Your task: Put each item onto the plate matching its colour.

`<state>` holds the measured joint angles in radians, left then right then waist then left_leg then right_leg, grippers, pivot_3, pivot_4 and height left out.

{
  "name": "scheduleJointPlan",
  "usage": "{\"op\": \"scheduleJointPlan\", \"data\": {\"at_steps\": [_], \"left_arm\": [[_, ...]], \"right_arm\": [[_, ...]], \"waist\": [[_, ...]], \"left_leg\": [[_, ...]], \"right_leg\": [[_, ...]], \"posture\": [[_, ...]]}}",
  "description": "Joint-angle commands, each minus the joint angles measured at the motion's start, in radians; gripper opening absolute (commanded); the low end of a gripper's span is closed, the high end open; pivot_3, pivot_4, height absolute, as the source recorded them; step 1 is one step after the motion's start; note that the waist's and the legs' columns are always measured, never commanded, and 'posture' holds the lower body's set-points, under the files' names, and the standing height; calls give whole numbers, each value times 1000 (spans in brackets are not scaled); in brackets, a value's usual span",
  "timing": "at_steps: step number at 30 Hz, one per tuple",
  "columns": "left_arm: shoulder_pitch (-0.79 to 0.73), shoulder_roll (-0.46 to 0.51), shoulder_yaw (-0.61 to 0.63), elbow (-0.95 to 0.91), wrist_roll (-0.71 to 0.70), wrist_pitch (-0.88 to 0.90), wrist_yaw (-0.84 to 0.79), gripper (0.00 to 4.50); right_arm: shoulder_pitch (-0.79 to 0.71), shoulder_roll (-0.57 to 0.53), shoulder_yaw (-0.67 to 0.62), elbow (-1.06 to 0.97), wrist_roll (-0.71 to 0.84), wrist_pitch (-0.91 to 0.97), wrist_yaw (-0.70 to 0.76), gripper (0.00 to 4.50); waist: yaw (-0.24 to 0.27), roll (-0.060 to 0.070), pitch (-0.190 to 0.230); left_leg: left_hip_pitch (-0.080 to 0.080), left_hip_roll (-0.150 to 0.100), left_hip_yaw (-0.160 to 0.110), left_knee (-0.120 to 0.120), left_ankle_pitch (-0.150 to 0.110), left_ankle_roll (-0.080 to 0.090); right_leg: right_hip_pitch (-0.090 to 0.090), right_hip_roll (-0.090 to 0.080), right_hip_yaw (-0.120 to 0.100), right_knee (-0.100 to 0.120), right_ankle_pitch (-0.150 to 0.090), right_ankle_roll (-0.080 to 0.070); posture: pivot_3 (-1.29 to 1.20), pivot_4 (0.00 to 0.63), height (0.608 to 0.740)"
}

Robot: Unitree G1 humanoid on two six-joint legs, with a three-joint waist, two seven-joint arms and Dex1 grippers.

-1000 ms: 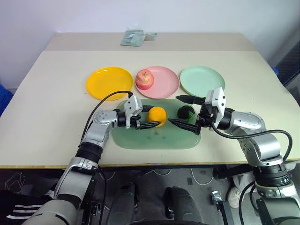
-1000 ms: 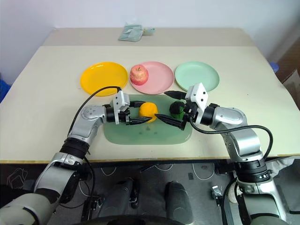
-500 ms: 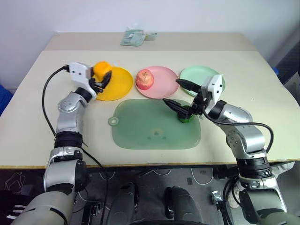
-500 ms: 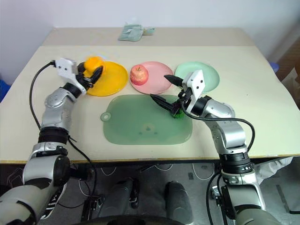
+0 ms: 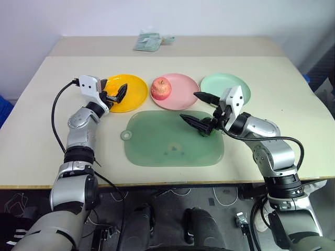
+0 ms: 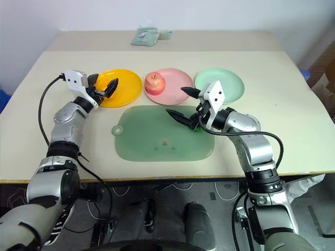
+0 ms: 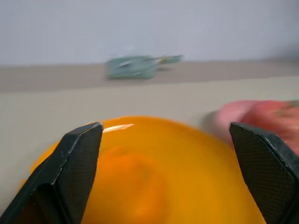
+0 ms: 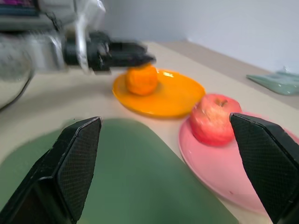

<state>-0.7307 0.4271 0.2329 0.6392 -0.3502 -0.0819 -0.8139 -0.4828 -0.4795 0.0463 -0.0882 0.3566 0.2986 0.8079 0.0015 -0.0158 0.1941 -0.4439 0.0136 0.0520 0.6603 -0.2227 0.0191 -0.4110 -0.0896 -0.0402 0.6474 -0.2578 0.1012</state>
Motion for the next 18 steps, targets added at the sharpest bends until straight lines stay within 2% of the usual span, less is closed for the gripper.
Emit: {"op": "scheduleJointPlan", "data": {"at_steps": [1, 3, 8, 18], "left_arm": [[113, 90, -9, -286, -178, 154, -277, 4472], [176, 140, -14, -393, -252, 280, -343, 4472], [321, 245, -73, -544, -214, 315, -446, 4472], [369, 253, -75, -611, -227, 366, -435, 4472]], "right_arm": [[-18, -25, 9, 32, -41, 46, -20, 4500], [-25, -37, 24, 55, -71, 42, -17, 4500], [-46, -40, 21, 99, -89, 96, -28, 4500], [-35, -76, 37, 157, -158, 81, -3, 4500]], "waist": [[-12, 0, 0], [-15, 0, 0], [-12, 1, 0], [-14, 1, 0]], "left_leg": [[0, 0, 0, 0, 0, 0], [1, 0, 0, -1, 0, 0], [1, 0, 0, -1, 0, 0], [1, -1, 0, -3, 0, 0]], "right_leg": [[0, 0, 0, 0, 0, 0], [0, 0, 0, 0, 0, 0], [0, -1, 1, 0, 0, -1], [-1, -4, 1, -1, 0, -1]], "posture": [[0, 150, 740], [0, 150, 740], [0, 150, 740], [0, 150, 740]]}}
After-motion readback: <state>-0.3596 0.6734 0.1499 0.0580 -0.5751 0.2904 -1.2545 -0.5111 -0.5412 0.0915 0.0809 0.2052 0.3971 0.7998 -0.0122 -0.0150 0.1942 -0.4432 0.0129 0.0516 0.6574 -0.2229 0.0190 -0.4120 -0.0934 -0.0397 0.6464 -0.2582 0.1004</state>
